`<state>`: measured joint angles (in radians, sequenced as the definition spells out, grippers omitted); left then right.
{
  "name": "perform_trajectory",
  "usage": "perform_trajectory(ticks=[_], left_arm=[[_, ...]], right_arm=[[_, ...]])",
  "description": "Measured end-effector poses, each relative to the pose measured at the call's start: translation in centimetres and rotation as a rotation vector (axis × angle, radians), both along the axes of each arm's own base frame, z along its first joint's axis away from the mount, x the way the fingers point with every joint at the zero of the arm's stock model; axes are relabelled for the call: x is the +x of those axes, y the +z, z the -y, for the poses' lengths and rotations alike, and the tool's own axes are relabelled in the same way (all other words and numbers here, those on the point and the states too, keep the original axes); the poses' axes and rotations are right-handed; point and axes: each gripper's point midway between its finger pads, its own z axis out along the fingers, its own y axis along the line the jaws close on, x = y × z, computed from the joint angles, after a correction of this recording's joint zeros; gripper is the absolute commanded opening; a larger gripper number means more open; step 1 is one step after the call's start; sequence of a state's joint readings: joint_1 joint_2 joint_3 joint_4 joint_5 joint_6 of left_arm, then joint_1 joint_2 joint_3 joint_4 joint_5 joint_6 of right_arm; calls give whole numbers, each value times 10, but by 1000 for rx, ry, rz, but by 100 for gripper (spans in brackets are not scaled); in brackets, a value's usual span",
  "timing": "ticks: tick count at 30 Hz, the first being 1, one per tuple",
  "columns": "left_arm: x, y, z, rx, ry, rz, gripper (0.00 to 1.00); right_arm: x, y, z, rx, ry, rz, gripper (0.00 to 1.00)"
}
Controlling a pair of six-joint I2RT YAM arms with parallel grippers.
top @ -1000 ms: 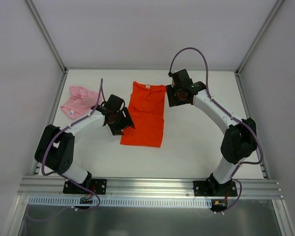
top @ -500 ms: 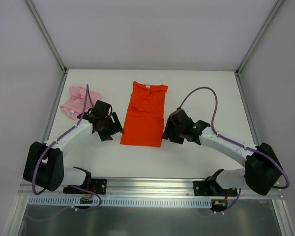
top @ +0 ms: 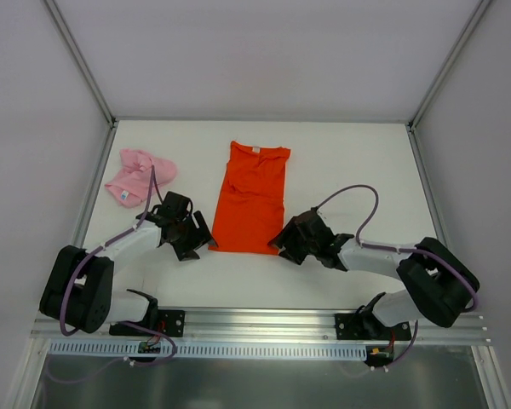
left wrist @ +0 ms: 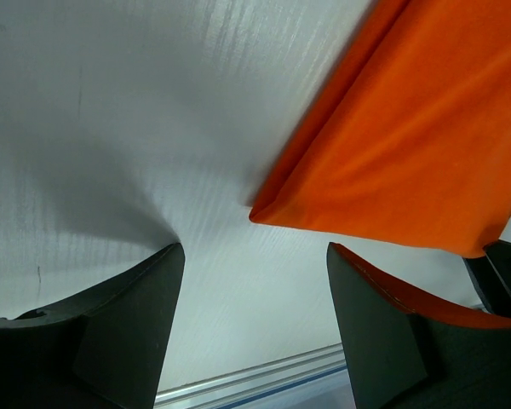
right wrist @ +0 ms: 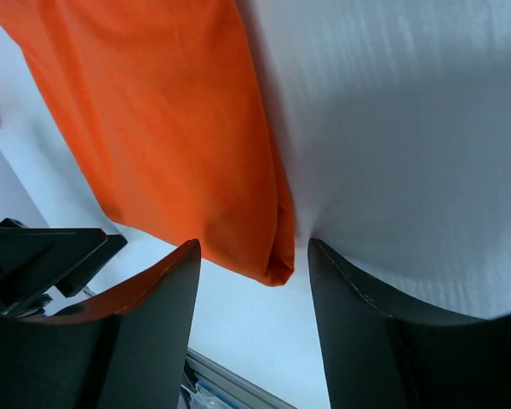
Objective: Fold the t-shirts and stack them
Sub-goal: Grab one side of the 2/3 rectangular tshirt with both arms
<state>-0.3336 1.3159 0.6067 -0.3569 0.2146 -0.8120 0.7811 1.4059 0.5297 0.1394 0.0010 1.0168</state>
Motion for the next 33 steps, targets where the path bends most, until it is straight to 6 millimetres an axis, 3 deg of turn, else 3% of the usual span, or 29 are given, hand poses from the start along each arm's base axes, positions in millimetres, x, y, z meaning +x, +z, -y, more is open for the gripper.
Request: perform_trajectory(ticks=[11, 13, 15, 16, 17, 18, 24, 31, 33], left_arm=[[2, 1, 5, -35, 21, 16, 69], [2, 1, 4, -35, 28, 17, 69], [1, 1, 4, -38, 36, 19, 69], [0, 1, 4, -40, 42, 18, 69], [0, 1, 4, -43, 49, 18, 69], [-1, 1, 4, -46, 55, 19, 69], [-1, 1, 5, -80, 100, 44, 68], [-1, -1, 5, -95, 125, 59, 48], [0, -4, 5, -93, 127, 53, 47]], right_arm=[[-2, 0, -15, 116, -65, -23, 54], [-5, -1, -12, 118, -75, -30, 46], [-9, -4, -6, 107, -84, -39, 32], [-11, -6, -4, 95, -88, -46, 23], [-12, -9, -1, 80, -89, -50, 5], [-14, -12, 2, 64, -86, -55, 1], [-16, -16, 8, 20, -78, -57, 1], [-15, -15, 10, -16, -52, -45, 1], [-15, -15, 11, -22, -48, -44, 1]])
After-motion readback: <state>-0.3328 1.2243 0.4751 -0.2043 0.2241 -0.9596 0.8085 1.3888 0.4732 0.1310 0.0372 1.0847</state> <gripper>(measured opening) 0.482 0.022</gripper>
